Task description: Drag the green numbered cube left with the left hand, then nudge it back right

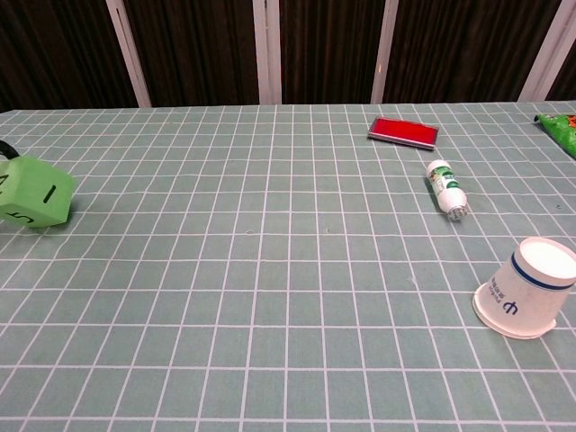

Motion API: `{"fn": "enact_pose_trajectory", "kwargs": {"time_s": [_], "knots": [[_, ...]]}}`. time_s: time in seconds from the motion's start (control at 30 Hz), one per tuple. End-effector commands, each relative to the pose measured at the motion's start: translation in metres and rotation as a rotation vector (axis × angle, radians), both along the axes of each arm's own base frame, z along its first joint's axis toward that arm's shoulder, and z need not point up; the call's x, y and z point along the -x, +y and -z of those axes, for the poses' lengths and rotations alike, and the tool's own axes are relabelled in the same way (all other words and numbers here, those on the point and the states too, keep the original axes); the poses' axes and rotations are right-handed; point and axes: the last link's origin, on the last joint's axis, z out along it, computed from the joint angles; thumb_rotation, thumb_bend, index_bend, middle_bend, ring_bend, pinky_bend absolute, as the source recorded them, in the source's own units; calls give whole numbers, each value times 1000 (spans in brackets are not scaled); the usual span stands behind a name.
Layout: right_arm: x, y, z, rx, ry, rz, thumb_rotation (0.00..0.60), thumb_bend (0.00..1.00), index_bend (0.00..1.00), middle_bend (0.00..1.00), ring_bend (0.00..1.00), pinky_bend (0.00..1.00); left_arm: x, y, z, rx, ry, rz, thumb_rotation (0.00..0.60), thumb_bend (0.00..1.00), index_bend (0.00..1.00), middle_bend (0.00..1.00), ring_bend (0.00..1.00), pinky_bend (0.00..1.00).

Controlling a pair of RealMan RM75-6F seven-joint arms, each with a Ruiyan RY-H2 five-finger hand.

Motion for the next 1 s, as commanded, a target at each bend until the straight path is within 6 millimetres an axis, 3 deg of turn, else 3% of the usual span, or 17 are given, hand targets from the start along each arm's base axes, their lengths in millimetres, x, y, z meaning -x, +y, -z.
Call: {"fn": "enact_pose_trajectory", "kwargs": {"time_s": [0.03, 0.67, 1.0], "knots": [[0, 0, 0, 0, 1, 0, 600, 78, 79, 18, 28, 0, 4, -1, -3, -5, 12, -11, 600, 773, 98, 736, 641, 737], [1, -1, 3, -5, 9, 3, 600, 79, 79, 19, 28, 0, 16, 10, -6, -96, 90, -15, 600, 773, 98, 706, 637, 755], [2, -1, 4, -7, 12, -1, 600, 78, 78, 18, 28, 0, 21, 6, -13, -137, 169, -54, 600, 770, 97, 708, 637, 772]]}}
